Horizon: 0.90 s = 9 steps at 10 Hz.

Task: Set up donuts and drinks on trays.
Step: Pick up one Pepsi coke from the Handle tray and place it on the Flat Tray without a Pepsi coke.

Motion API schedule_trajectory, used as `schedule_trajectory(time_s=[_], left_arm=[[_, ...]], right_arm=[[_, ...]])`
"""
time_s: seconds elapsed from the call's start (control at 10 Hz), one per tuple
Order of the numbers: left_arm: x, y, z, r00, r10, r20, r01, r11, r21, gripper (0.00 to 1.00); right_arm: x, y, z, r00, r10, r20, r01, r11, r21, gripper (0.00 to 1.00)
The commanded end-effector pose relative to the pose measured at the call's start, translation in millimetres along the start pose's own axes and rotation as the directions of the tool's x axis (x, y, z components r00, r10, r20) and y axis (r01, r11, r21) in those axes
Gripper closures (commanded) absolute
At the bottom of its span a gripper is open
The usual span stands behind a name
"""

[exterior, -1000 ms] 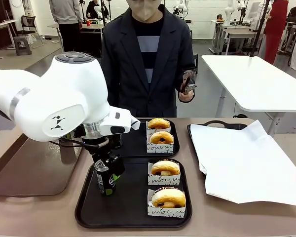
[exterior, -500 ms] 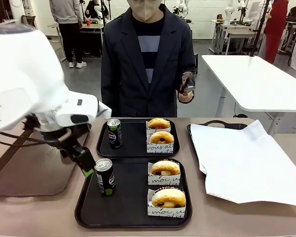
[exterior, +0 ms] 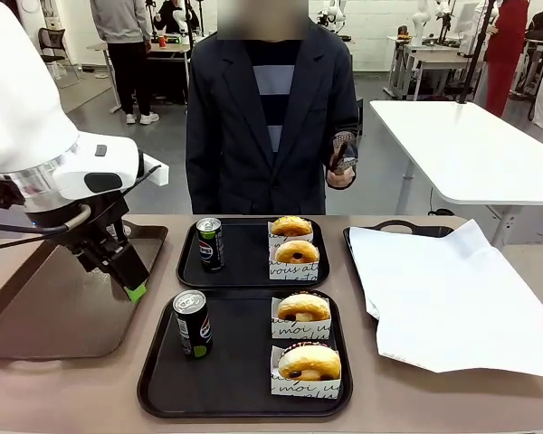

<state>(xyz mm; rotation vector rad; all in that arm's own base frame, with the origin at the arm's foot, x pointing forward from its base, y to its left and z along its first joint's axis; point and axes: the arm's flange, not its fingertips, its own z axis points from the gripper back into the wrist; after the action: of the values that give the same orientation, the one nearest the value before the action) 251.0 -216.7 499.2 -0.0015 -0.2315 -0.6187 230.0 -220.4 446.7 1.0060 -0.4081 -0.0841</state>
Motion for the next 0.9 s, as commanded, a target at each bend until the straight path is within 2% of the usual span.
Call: schedule_trajectory(time_s=[0.0,0.5,0.6,0.7,0.8], left_arm=[[5.3,-6.7,-8.7,1.0,-0.023,-0.004,0.023,1.0,-0.006,0.0],[2.5,-5.8,-8.7,1.0,-0.015,-0.019,0.015,1.0,0.004,0.0],[-7.8,31.2,17.4,0.992,0.108,0.064,-0.092,0.974,-0.209,0.0],[-15.3,75.1,39.6,0.96,0.243,0.14,-0.167,0.896,-0.411,0.0],[-31.4,111.2,49.3,0.905,0.384,0.184,-0.229,0.802,-0.551,0.0]], right_arm=[[1.1,-0.6,-0.9,1.0,0.017,0.015,-0.017,1.0,0.021,0.0],[1.1,-0.6,-0.9,1.0,0.017,0.015,-0.017,1.0,0.021,0.0],[1.1,-0.6,-0.9,1.0,0.017,0.015,-0.017,1.0,0.021,0.0],[1.1,-0.6,-0.9,1.0,0.017,0.015,-0.017,1.0,0.021,0.0],[1.1,-0.6,-0.9,1.0,0.017,0.015,-0.017,1.0,0.021,0.0]])
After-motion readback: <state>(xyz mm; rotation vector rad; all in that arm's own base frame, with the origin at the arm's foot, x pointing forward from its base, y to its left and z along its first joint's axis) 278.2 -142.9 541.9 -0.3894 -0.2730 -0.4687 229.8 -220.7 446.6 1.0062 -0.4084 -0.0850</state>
